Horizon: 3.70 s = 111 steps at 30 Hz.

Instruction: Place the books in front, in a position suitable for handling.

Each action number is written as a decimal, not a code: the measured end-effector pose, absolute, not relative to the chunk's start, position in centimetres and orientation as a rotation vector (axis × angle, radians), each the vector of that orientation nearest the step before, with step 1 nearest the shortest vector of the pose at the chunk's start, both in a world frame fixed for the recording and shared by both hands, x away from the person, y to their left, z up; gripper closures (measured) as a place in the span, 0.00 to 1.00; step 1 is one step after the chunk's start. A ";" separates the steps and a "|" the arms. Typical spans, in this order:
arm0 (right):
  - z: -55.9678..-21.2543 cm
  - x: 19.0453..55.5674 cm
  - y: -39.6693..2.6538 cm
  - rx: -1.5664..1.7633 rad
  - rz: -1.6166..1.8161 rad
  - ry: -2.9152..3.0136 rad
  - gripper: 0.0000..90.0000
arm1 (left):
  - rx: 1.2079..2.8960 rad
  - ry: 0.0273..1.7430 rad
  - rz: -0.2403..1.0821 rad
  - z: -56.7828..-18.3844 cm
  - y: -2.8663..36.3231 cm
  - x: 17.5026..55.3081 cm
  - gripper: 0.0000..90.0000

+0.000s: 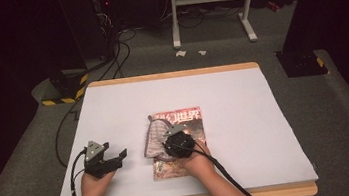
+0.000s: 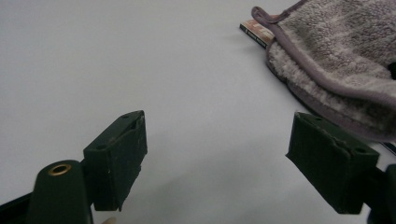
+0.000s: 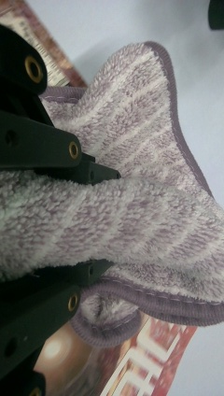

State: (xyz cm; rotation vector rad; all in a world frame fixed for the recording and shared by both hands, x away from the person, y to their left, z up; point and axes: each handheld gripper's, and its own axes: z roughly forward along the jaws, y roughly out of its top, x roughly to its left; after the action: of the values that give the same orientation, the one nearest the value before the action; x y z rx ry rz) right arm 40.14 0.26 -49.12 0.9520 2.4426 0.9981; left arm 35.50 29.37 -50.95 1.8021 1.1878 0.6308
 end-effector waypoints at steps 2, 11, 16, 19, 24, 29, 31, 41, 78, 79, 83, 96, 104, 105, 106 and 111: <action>-49.2 40.1 0.8 0.950 1.004 2.445 0.73 | 1.803 1.187 0.631 -50.9 29.4 35.5 0.22; -49.1 40.3 -0.3 0.978 1.010 2.451 0.71 | 1.802 1.187 0.630 -50.9 29.4 35.5 0.22; -49.1 40.3 -2.5 1.018 1.016 2.420 0.71 | 1.803 1.189 0.632 -50.9 29.4 35.5 0.22; -49.1 40.4 -4.5 1.069 1.042 2.409 0.71 | 1.802 1.190 0.632 -50.9 29.4 35.5 0.22; -49.1 40.0 -7.7 1.103 1.032 2.371 0.70 | 1.803 1.191 0.635 -50.9 29.4 35.5 0.22; -49.0 39.9 -10.1 1.115 1.016 2.363 0.69 | 1.802 1.193 0.636 -50.9 29.4 35.5 0.22; -48.9 39.9 -10.6 1.119 1.012 2.364 0.69 | 1.802 1.193 0.636 -50.9 29.4 35.5 0.22; -48.7 39.9 -10.6 1.126 0.968 2.361 0.70 | 1.801 1.193 0.636 -50.9 29.4 35.5 0.22; -48.8 39.6 1.3 0.854 0.961 2.511 0.74 | 1.803 1.191 0.631 -51.0 29.4 35.5 0.23; -48.8 39.7 0.9 0.861 0.959 2.504 0.74 | 1.803 1.190 0.633 -51.0 29.4 35.5 0.23; -48.9 39.9 -1.3 0.922 0.956 2.476 0.73 | 1.804 1.190 0.635 -51.0 29.3 35.5 0.23; -48.9 39.4 -10.5 1.092 0.941 2.339 0.73 | 1.804 1.189 0.643 -51.0 29.3 35.4 0.22; -49.0 39.1 -11.8 1.145 0.960 2.299 0.73 | 1.805 1.188 0.641 -51.0 29.3 35.5 0.23; -49.0 39.1 -11.7 1.144 0.959 2.297 0.73 | 1.805 1.188 0.640 -51.0 29.3 35.5 0.23; -48.9 39.1 -11.7 1.143 0.957 2.298 0.73 | 1.805 1.188 0.639 -51.0 29.3 35.5 0.23; -48.5 39.1 -11.6 1.141 0.974 2.279 0.73 | 1.806 1.187 0.642 -51.0 29.3 35.4 0.23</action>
State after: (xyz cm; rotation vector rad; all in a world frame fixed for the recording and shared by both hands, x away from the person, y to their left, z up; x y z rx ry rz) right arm 39.13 -11.57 -48.47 1.1407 2.2795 0.9739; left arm 35.45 29.26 -50.96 1.8055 1.1873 0.6418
